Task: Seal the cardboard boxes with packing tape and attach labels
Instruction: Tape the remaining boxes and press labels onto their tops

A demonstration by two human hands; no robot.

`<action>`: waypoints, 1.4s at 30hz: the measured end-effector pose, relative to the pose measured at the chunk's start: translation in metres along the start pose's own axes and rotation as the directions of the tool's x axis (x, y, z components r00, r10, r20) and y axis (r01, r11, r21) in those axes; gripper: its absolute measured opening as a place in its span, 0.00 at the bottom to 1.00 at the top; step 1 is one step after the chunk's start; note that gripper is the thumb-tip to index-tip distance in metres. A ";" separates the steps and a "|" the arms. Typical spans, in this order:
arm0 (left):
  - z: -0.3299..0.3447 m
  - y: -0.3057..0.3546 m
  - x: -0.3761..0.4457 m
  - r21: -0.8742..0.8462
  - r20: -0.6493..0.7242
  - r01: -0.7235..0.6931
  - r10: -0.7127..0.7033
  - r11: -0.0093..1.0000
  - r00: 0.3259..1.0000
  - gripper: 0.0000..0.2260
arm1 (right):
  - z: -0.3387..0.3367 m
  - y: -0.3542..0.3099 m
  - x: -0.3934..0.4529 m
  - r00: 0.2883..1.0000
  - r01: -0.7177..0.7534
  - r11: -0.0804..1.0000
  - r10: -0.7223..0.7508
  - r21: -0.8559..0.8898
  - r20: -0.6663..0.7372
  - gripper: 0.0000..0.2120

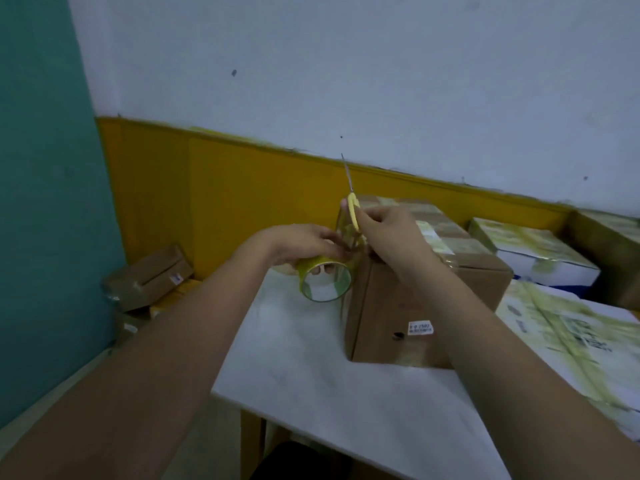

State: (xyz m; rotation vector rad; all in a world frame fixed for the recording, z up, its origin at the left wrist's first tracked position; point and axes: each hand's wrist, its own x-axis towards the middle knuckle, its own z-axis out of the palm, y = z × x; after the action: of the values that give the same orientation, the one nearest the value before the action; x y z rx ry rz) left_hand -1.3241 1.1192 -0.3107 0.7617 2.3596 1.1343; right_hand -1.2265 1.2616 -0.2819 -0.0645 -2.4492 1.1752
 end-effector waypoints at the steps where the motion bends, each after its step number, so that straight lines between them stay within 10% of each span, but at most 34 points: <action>1: -0.004 -0.001 0.001 0.020 0.061 0.034 -0.035 0.999 0.998 0.13 | 0.002 0.001 0.001 1.000 0.015 0.999 -0.016 -0.034 -0.009 0.33; 16: -0.022 -0.021 0.004 -0.146 0.260 0.074 -0.034 0.987 0.965 0.09 | -0.003 -0.002 -0.098 0.871 -0.292 0.942 0.334 -0.169 0.361 0.36; 34: -0.020 -0.032 0.015 -0.068 0.282 0.043 -0.022 0.997 0.959 0.14 | 0.074 0.024 -0.065 0.942 -0.333 0.943 0.333 -0.010 0.046 0.28; 42: -0.021 -0.066 -0.011 -0.081 0.207 0.088 -0.070 0.993 0.976 0.06 | 0.101 0.050 -0.086 0.919 -0.335 0.937 0.347 -0.095 0.185 0.24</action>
State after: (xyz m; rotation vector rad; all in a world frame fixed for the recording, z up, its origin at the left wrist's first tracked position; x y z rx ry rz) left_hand -1.3471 1.0664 -0.3497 0.7101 2.1358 1.0675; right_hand -1.1948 1.2004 -0.4062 -0.4290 -2.7293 1.3018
